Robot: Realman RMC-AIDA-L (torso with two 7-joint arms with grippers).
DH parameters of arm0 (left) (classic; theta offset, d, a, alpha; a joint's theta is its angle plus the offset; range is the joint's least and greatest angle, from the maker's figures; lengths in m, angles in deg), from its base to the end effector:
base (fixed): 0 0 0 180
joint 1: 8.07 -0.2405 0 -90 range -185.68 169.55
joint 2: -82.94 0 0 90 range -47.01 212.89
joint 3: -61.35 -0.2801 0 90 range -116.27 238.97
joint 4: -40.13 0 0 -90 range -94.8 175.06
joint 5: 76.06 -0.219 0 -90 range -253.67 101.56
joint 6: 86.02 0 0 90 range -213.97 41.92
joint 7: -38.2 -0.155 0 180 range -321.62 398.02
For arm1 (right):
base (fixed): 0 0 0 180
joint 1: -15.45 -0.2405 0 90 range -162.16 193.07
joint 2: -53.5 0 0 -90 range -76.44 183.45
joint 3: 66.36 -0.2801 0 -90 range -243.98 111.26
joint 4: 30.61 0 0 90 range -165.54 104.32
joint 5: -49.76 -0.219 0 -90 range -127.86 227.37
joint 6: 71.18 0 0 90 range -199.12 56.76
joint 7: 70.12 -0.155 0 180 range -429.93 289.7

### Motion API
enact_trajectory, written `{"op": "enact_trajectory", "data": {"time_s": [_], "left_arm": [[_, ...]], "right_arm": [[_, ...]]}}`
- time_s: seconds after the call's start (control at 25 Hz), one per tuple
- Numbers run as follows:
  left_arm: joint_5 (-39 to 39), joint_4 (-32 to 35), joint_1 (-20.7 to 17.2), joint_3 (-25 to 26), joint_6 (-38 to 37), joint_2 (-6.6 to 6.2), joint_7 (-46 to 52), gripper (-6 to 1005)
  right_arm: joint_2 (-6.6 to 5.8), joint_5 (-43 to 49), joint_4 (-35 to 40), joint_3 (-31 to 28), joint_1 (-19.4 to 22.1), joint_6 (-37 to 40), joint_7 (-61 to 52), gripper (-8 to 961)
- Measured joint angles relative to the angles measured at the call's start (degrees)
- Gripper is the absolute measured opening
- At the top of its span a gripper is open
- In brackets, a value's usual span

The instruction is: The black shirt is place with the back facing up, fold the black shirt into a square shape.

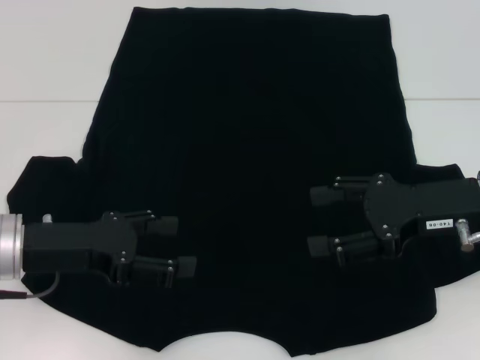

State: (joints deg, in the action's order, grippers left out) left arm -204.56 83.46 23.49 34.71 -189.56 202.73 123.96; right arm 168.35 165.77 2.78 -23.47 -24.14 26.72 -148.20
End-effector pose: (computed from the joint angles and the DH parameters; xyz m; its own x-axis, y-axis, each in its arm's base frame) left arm -0.2837 0.3280 0.0018 0.7639 0.4447 0.4676 0.5020 -0.8649 0.0025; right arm 0.2320 0.3695 -0.0124 0.8642 -0.2272 -0.4490 -0.2462 -0.9691 0.0164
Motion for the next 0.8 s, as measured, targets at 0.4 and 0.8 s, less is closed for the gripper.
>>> {"op": "enact_trajectory", "data": {"time_s": [0.4, 0.8], "left_arm": [[0.0, 0.0, 0.0, 0.0, 0.3, 0.00, 0.0, 948], [-0.1, 0.8, 0.5, 9.6, 6.1, -1.70, 17.1, 948]], "right_arm": [[0.02, 0.0, 0.3, 0.0, -0.1, 0.0, -0.3, 914], [0.01, -0.4, 0.1, -0.5, -0.1, -0.6, -0.3, 913]]}}
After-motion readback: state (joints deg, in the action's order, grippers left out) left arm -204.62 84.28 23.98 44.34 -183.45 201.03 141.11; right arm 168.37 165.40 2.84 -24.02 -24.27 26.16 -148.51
